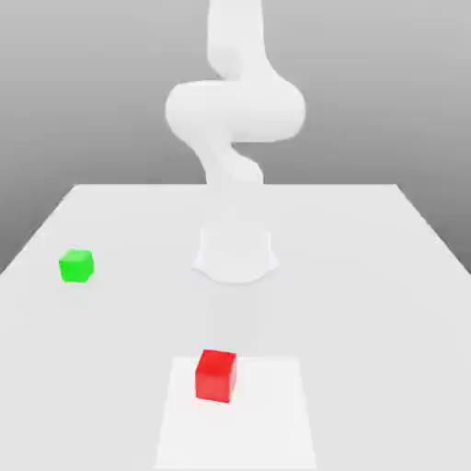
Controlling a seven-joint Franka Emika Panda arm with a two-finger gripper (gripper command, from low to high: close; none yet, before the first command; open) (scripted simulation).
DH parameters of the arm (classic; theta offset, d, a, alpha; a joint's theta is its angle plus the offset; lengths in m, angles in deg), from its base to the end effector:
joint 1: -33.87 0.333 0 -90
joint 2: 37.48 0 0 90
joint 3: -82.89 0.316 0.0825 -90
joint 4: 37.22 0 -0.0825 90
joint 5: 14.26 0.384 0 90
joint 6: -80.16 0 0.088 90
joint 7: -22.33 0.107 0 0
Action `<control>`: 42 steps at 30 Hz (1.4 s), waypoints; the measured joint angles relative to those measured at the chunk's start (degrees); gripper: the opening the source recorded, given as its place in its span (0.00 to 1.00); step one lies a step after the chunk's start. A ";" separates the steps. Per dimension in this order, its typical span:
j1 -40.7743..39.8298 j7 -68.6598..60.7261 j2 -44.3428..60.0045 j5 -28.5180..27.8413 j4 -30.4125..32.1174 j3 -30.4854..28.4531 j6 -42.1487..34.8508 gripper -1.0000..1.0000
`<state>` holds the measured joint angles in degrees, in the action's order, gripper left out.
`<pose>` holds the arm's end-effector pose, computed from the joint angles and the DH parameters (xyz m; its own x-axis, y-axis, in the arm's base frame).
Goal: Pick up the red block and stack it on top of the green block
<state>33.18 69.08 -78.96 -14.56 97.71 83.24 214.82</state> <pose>0.3775 -0.0016 0.6611 0.5103 -0.7278 0.4581 -0.5529 -0.6857 -0.4735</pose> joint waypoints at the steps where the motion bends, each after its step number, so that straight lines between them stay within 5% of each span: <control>1: -0.33 0.45 2.14 -0.14 1.48 0.15 1.39 0.50; 18: -3.79 6.06 38.61 -0.03 25.74 -0.12 24.93 0.50; 25: -3.71 6.14 53.13 0.26 25.09 -0.24 37.01 0.50; 26: -3.69 6.15 54.31 0.23 24.92 -0.27 38.03 0.00; 33: -3.81 6.34 54.16 0.02 24.95 -0.18 37.92 0.00; 42: -7.34 6.77 39.22 -1.55 27.33 -3.77 25.44 0.00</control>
<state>25.85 75.85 -39.74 -16.11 125.04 79.47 240.26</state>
